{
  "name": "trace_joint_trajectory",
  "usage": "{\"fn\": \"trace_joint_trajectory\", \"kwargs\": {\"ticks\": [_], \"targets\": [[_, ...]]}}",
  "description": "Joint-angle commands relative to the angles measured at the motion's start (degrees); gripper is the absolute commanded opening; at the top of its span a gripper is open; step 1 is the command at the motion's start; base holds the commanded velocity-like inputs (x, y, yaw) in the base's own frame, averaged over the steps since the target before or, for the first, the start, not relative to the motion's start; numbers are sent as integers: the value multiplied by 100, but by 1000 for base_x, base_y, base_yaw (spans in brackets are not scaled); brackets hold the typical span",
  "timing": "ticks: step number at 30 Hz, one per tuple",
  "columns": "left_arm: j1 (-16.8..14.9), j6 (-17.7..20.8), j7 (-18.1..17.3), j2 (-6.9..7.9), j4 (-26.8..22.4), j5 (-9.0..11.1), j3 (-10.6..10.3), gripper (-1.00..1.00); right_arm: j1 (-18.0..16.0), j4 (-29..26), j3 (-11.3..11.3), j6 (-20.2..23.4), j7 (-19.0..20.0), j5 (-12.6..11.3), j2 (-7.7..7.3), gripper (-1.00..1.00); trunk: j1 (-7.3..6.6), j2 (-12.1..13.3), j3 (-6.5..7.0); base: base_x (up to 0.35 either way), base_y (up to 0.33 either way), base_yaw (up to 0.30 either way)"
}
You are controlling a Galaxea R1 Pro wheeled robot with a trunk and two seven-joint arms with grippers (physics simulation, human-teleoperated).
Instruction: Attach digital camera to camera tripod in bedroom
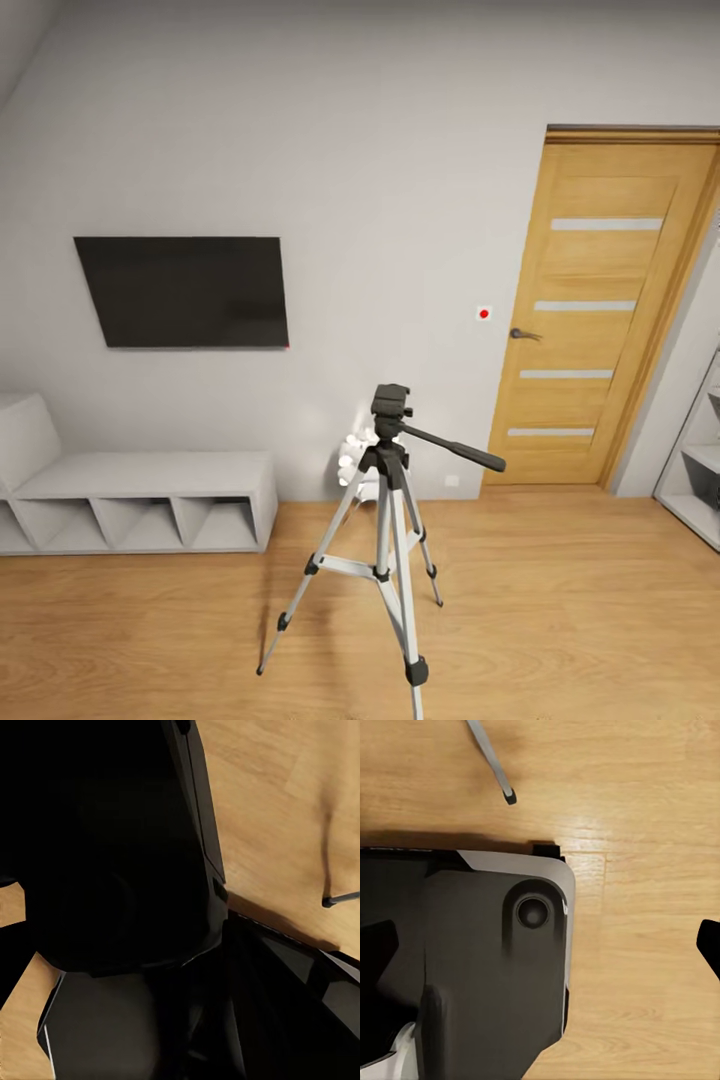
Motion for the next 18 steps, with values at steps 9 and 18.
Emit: {"fn": "trace_joint_trajectory", "kwargs": {"ticks": [9,18], "targets": [[-1,-14,1,-2,3,69,-43,-100,-5,11,-51,-11,6,56,-10,100,2,-4,-80,0,0,-79],[-1,-14,8,3,3,102,-42,-100,-5,14,-44,14,-3,62,-7,100,2,-4,-161,0,0,-81]]}}
